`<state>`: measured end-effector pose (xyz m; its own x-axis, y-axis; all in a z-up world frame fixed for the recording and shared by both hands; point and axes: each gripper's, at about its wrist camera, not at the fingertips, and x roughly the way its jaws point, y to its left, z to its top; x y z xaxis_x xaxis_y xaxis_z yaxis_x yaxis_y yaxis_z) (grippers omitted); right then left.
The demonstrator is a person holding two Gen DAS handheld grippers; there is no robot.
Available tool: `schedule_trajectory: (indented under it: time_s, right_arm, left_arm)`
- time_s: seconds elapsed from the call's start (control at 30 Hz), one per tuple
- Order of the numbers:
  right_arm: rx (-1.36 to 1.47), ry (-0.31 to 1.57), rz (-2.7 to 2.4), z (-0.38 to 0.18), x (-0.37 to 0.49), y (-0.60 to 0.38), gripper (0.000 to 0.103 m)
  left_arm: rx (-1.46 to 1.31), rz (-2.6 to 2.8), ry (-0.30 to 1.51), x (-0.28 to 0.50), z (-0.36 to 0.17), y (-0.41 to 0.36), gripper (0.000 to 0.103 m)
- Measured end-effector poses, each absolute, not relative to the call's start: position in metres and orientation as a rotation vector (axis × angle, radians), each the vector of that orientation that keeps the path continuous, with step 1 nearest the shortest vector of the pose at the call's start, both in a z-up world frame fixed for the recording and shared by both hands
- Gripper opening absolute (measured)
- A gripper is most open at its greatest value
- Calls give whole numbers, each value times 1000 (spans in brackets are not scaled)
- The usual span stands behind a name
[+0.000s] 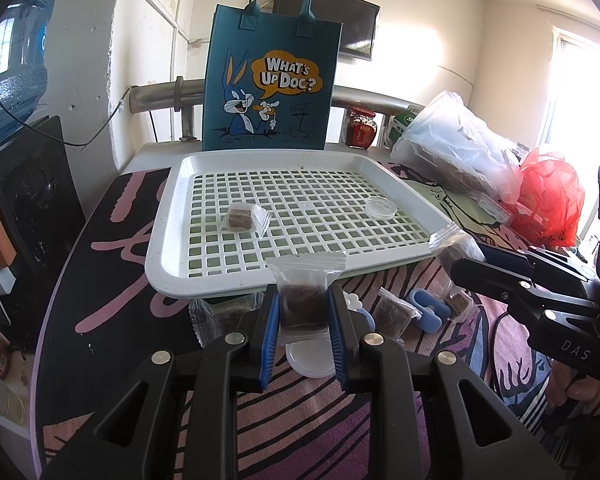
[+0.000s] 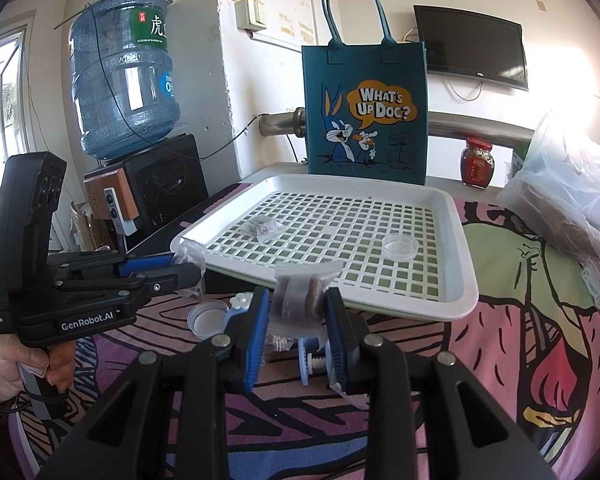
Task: Organize objects
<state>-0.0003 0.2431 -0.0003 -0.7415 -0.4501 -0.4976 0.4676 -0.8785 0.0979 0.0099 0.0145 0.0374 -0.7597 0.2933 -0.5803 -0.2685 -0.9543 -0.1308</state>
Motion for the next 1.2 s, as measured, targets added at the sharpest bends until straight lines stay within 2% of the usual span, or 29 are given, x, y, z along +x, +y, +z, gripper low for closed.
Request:
schedule_trajectory:
  time_s: [0.93,1.2]
  right_arm:
    - [719,43,-2543,0,0,242,28]
    - [743,-52,-2557,16,-9,267,28]
  left_arm:
    - [-902,2694,-57,9,37,15,22]
    - [-961,2646,-208,5,40,-10,22]
